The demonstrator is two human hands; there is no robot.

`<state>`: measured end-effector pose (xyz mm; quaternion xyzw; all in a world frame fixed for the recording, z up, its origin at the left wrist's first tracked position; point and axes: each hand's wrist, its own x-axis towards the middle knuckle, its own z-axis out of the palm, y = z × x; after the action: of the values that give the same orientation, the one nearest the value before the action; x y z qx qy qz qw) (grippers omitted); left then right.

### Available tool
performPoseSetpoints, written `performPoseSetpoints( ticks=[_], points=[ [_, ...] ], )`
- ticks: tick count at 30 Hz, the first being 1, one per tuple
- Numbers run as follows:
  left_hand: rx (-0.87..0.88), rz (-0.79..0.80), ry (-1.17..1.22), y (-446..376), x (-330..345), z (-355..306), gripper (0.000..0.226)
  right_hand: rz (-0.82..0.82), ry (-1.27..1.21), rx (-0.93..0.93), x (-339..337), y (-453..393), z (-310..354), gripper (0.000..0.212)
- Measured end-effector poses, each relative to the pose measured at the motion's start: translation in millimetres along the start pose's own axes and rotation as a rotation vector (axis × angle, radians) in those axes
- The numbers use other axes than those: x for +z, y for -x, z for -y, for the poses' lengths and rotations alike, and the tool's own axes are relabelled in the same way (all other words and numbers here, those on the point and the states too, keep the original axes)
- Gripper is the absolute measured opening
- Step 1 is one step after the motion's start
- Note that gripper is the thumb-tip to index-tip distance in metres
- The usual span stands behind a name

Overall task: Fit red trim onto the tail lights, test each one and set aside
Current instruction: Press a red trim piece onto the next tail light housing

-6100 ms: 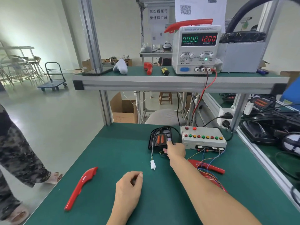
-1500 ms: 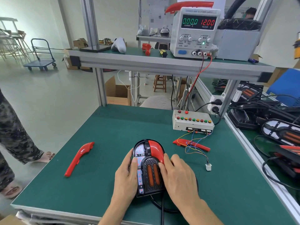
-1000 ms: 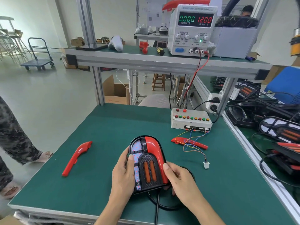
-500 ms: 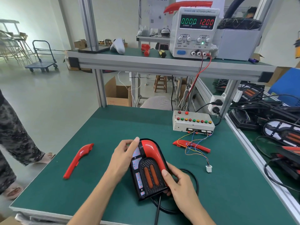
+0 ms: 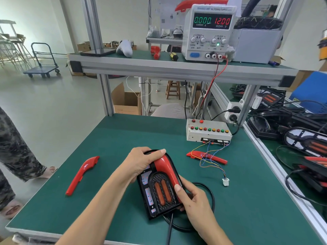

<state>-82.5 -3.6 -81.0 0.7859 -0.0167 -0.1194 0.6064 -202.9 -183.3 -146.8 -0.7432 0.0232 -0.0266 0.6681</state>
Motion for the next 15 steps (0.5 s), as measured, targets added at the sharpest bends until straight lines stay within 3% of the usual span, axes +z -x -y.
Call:
performPoseSetpoints(
  ticks=[15],
  points=[
    [0.022,-0.09,0.108,3.1,3.8,5.0,0.048,0.01,-0.063,0.008,1.0,1.1,9.9,0.031]
  ],
)
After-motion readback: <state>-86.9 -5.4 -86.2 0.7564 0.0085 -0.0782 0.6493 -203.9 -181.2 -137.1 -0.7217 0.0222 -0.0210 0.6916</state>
